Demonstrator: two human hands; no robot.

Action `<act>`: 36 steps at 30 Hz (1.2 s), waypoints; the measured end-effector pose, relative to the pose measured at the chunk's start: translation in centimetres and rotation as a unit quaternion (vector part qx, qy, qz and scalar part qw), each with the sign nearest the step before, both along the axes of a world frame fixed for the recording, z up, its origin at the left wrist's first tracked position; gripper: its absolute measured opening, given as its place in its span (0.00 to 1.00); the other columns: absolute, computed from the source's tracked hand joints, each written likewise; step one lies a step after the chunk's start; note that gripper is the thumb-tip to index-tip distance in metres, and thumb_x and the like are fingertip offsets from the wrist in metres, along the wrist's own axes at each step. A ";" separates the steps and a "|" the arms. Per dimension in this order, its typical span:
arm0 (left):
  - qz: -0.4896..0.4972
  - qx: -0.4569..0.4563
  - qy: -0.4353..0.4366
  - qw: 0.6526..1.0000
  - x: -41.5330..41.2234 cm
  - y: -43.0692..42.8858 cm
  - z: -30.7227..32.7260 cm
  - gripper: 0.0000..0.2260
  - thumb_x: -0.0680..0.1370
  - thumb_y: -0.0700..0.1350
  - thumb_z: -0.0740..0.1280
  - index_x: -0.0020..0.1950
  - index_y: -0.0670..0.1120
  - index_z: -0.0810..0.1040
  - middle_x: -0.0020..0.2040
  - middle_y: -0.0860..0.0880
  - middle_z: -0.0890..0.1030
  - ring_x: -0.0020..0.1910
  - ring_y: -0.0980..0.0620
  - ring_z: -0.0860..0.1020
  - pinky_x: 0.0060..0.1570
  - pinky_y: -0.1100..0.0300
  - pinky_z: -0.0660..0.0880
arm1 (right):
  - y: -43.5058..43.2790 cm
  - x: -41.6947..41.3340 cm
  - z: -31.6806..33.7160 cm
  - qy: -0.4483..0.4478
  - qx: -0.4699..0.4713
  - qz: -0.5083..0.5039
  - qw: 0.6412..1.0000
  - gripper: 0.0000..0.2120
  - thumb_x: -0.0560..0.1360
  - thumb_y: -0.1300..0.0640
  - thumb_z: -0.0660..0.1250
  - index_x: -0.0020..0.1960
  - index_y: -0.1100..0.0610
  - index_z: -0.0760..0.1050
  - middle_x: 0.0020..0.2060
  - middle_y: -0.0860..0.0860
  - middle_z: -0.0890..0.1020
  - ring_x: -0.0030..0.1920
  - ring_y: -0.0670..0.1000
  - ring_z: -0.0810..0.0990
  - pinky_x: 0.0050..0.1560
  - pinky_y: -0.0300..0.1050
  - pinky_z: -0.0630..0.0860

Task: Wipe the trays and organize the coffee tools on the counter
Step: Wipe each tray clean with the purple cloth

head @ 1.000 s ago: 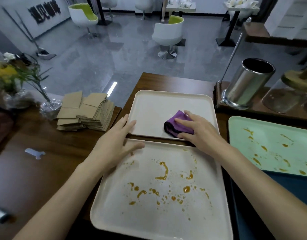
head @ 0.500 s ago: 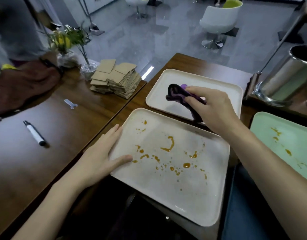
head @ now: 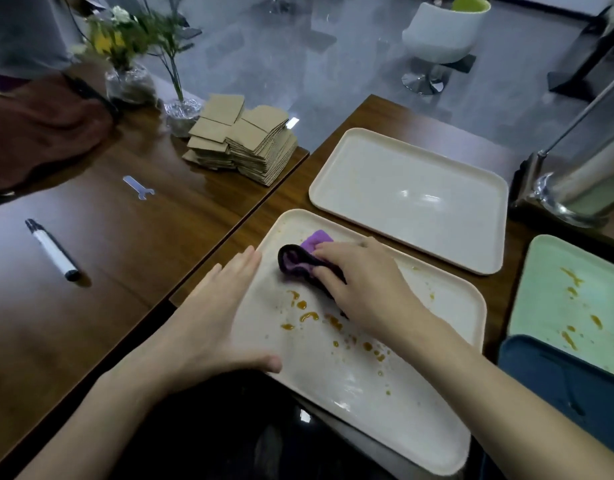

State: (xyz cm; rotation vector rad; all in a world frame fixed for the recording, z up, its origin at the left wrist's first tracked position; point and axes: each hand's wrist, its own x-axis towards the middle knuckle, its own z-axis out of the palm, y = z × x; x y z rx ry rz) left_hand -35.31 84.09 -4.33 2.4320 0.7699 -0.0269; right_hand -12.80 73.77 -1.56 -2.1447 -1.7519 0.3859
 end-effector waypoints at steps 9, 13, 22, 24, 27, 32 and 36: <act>0.007 0.075 0.075 0.994 -0.4 0.3 -0.5 0.68 0.55 0.89 0.52 0.78 0.51 0.26 0.80 0.55 0.30 0.76 0.56 0.26 0.78 0.48 0.32 | -0.8 -1.3 -0.3 -0.166 -0.104 0.030 0.980 0.26 0.81 0.42 0.54 0.75 0.52 0.68 0.73 0.46 0.73 0.75 0.60 0.65 0.71 0.57 0.69; -0.009 0.072 0.092 0.993 -0.4 0.5 -0.4 0.68 0.55 0.89 0.52 0.78 0.50 0.25 0.80 0.56 0.29 0.75 0.58 0.24 0.77 0.49 0.29 | 0.1 -1.6 -1.2 -0.165 -0.077 0.045 0.982 0.28 0.81 0.45 0.54 0.77 0.58 0.67 0.75 0.54 0.70 0.78 0.54 0.62 0.77 0.49 0.59; -0.017 0.084 0.121 0.989 -0.3 0.6 -0.4 0.67 0.52 0.90 0.43 0.77 0.50 0.22 0.79 0.56 0.28 0.75 0.58 0.24 0.78 0.47 0.31 | 5.2 -1.7 -2.7 -0.195 -0.043 0.062 0.978 0.25 0.82 0.51 0.56 0.75 0.62 0.66 0.73 0.57 0.71 0.76 0.58 0.64 0.78 0.54 0.58; -0.018 0.085 0.117 0.989 -0.3 0.6 -0.5 0.68 0.53 0.90 0.43 0.77 0.50 0.23 0.80 0.56 0.29 0.76 0.59 0.25 0.78 0.47 0.31 | 5.4 -1.9 -3.2 -0.187 -0.050 0.059 0.979 0.28 0.80 0.50 0.50 0.77 0.61 0.63 0.75 0.56 0.68 0.77 0.58 0.61 0.77 0.54 0.59; -0.013 0.077 0.097 0.992 -0.4 0.7 -0.6 0.68 0.54 0.90 0.47 0.80 0.49 0.28 0.81 0.56 0.32 0.77 0.60 0.27 0.78 0.49 0.31 | 4.7 -2.5 -3.7 -0.181 -0.047 0.092 0.978 0.30 0.79 0.50 0.47 0.78 0.61 0.61 0.77 0.56 0.66 0.79 0.57 0.59 0.77 0.54 0.58; -0.011 0.071 0.075 0.995 -0.3 0.6 -0.7 0.68 0.53 0.90 0.47 0.82 0.51 0.34 0.82 0.55 0.36 0.78 0.60 0.31 0.78 0.50 0.32 | 1.5 -5.0 -3.4 -0.125 -0.025 0.153 0.980 0.30 0.78 0.50 0.48 0.78 0.59 0.63 0.77 0.53 0.67 0.79 0.55 0.58 0.78 0.54 0.59; 0.012 0.050 0.013 0.999 -0.8 0.4 -1.0 0.67 0.57 0.88 0.55 0.83 0.50 0.41 0.83 0.55 0.44 0.80 0.61 0.36 0.79 0.52 0.34 | 0.5 -6.0 -2.7 -0.112 0.004 0.162 0.980 0.30 0.77 0.49 0.49 0.75 0.59 0.69 0.73 0.53 0.72 0.76 0.55 0.65 0.76 0.52 0.64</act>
